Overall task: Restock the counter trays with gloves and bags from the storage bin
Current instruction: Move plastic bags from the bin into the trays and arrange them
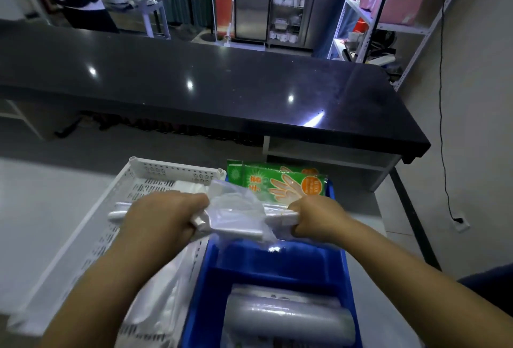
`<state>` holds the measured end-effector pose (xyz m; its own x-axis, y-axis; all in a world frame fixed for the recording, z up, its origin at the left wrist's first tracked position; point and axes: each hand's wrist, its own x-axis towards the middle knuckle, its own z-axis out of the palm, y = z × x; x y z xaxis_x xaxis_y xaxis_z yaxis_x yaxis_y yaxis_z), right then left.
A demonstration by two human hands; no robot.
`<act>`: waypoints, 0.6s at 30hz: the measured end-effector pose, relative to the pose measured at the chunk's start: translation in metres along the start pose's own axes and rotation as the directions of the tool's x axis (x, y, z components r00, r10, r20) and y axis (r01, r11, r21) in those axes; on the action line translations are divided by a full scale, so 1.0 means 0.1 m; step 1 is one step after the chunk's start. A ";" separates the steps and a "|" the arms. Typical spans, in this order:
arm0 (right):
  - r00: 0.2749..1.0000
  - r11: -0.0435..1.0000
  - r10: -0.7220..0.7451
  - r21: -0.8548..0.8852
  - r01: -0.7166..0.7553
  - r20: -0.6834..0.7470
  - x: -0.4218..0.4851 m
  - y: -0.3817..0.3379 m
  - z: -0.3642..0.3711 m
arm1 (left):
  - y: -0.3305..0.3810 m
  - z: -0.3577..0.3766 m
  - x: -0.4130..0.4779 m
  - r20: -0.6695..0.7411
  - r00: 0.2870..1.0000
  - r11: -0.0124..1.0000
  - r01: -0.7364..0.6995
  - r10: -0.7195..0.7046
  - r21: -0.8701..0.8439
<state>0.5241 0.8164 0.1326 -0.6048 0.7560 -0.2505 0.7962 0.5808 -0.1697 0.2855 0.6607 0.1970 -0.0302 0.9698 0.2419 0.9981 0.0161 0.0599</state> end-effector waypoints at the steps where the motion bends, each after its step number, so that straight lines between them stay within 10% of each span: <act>1: 1.000 1.000 -0.010 -0.016 0.010 0.006 0.00 -0.03 0.03 | -0.09 -0.04 -0.03 -0.014 0.998 0.998 0.067 -0.067 0.005; 18: 0.999 0.995 -0.010 -0.103 0.013 0.031 -0.01 -0.14 0.46 | -0.34 -0.10 -0.22 -0.181 0.938 0.956 0.289 -0.294 -0.055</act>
<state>0.5144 0.7933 0.0914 -0.6118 0.7403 -0.2786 0.7822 0.6186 -0.0739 0.2519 0.6363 0.1993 -0.3320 0.8614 0.3843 0.9421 0.2828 0.1801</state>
